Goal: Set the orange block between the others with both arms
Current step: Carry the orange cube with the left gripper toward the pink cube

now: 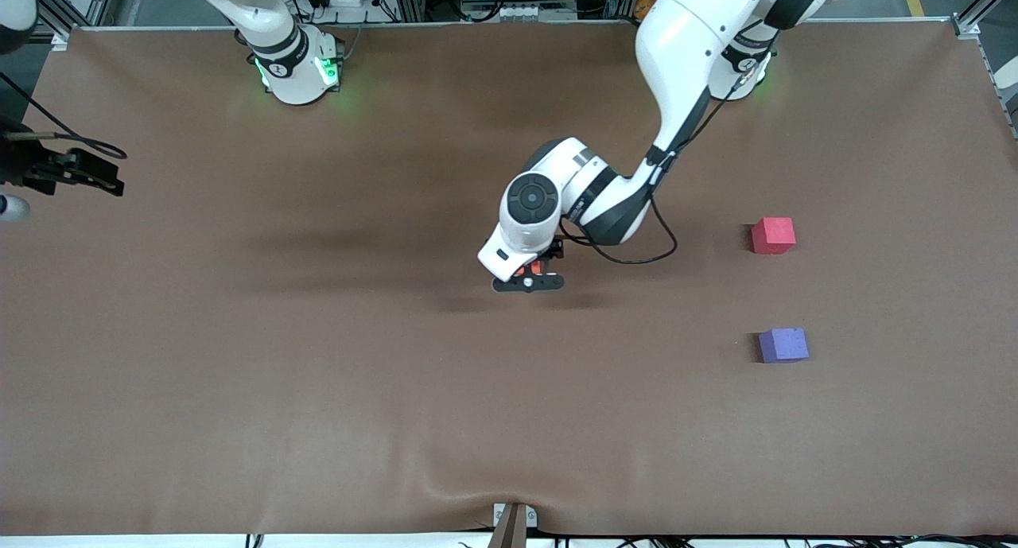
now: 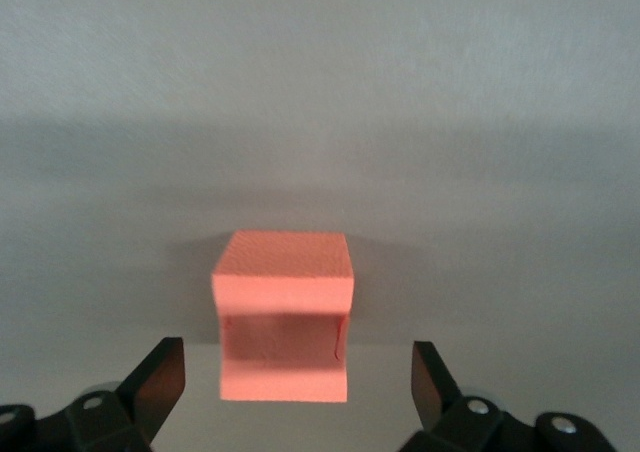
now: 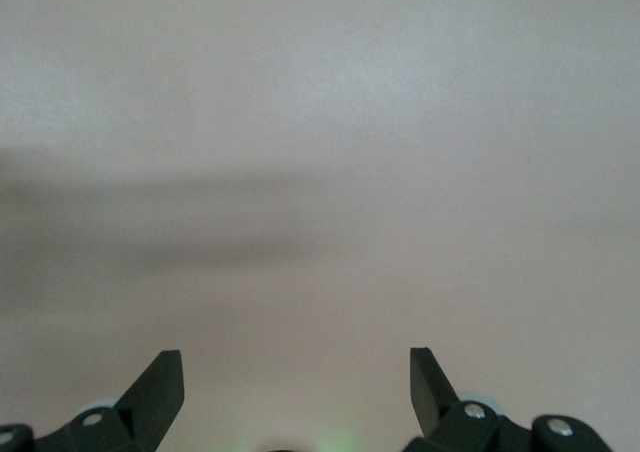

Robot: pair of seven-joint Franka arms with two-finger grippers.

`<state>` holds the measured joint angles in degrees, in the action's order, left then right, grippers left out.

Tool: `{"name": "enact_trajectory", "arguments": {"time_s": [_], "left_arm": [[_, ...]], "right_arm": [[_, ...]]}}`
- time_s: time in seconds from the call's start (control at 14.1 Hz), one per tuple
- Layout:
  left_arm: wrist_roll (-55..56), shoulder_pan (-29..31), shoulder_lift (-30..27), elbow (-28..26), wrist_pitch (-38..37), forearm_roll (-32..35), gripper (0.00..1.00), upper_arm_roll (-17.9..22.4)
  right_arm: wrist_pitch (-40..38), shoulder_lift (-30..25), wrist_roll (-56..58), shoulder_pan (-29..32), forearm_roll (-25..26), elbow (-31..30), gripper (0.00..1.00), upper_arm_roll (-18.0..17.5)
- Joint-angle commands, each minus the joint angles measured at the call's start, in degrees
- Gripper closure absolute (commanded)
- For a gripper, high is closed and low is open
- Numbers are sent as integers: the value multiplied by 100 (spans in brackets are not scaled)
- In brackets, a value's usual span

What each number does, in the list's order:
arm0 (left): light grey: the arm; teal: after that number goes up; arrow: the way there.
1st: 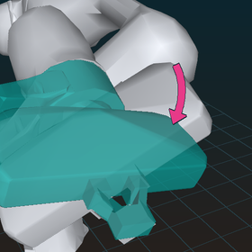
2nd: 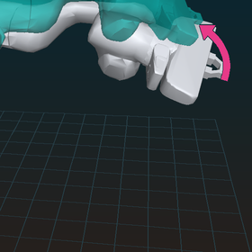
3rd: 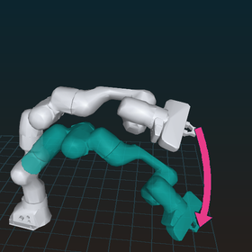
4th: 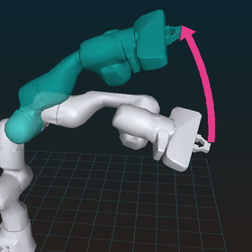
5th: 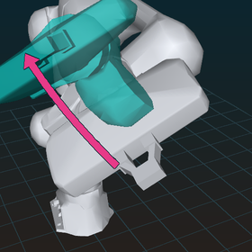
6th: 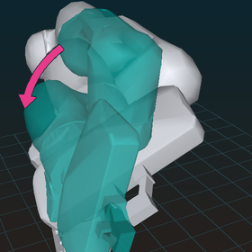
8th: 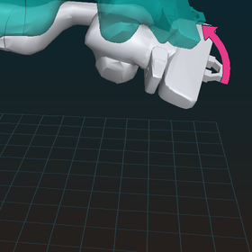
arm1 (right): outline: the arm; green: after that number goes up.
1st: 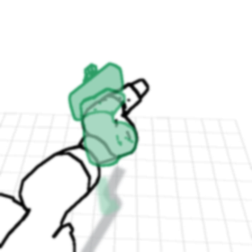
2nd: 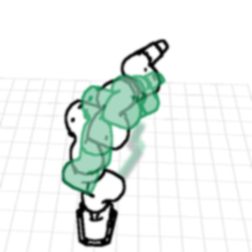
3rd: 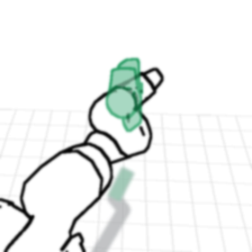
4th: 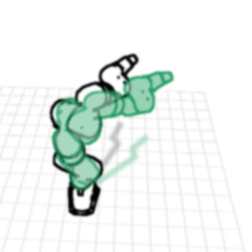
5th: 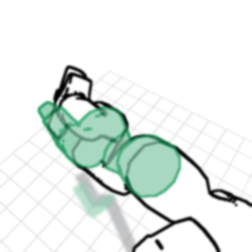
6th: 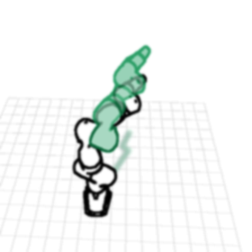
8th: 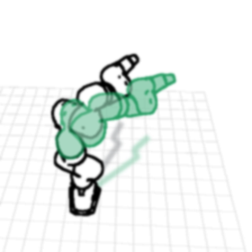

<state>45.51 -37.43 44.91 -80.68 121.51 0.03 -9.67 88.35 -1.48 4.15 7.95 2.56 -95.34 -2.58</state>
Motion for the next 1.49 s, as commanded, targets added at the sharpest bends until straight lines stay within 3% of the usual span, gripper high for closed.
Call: {"name": "enact_trajectory", "arguments": {"time_s": [0.0, 0.36, 0.5, 0.57, 0.64, 0.71, 0.78, 0.92, 1.14, 1.42], "left_arm": [[-305, -45, 123, 114, -13, 6, 0, 79], [-218, -27, 360, 123, -13, -29, 0, 88], [-183, -53, 395, 123, -13, -21, 8, 88], [-148, -62, 395, 123, -13, -20, 20, 96], [-130, -71, 387, 123, -13, -3, 43, 97], [-139, -62, 360, 114, -22, -3, 78, 105], [-139, -36, 282, 123, -91, 49, 100, 175], [-165, 130, -112, 114, -398, 129, 100, 394], [-357, 850, -964, -34, -1206, 138, 100, 395], [-2137, 2421, -1774, -974, -1358, 321, 100, 422]], "right_arm": [[-29, -125, -107, -56, 122, -46, 0, 29], [-283, -116, -168, -57, 148, 165, 0, 29], [-231, -125, -186, -56, 87, 165, 0, 21], [-222, -116, -212, -56, 26, 200, 0, 21], [-196, -116, -352, -56, -157, 209, 0, 21], [-135, -107, -440, -48, -333, 226, 0, 29], [-73, -107, -450, -48, -361, 235, 0, 29], [-134, -64, -432, -30, -361, 401, 0, 29], [-134, -37, -450, -12, -361, 437, 0, 29], [-134, -37, -450, -12, -370, 437, 0, 21]]}}
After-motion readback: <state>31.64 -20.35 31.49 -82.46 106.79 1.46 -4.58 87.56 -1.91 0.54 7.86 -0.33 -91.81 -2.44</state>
